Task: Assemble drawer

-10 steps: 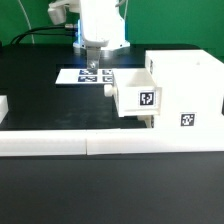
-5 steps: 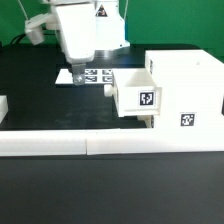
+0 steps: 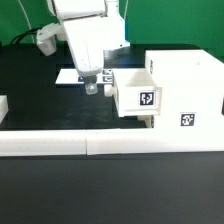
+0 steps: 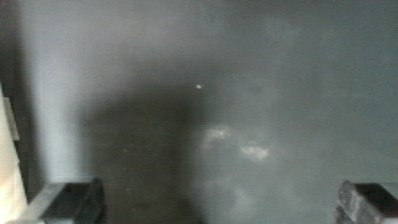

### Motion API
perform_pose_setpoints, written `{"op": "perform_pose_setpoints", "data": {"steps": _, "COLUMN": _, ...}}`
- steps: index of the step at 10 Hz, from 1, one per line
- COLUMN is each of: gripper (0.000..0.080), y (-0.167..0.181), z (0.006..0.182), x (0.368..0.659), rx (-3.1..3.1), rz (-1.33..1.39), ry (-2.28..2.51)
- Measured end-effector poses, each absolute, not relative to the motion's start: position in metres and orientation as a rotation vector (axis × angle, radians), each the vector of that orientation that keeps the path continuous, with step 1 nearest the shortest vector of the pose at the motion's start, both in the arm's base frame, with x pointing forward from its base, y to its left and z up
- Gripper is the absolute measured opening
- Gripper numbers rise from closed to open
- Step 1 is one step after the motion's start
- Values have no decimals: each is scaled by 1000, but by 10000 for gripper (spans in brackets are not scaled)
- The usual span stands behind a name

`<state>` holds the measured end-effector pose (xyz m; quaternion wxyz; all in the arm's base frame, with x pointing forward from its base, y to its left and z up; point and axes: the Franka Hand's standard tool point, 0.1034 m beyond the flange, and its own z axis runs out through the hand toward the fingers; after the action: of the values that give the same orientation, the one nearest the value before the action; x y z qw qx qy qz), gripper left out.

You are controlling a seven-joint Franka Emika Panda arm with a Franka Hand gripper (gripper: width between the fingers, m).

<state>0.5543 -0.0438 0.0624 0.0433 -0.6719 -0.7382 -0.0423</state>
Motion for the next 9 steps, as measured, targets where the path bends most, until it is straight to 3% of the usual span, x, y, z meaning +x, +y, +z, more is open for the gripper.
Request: {"op": "perform_pose_setpoints", "data": {"steps": 9, "gripper": 649, "y": 23, "z": 61, "x": 562, "rx": -2189, "rz": -124, "ry": -2097}}
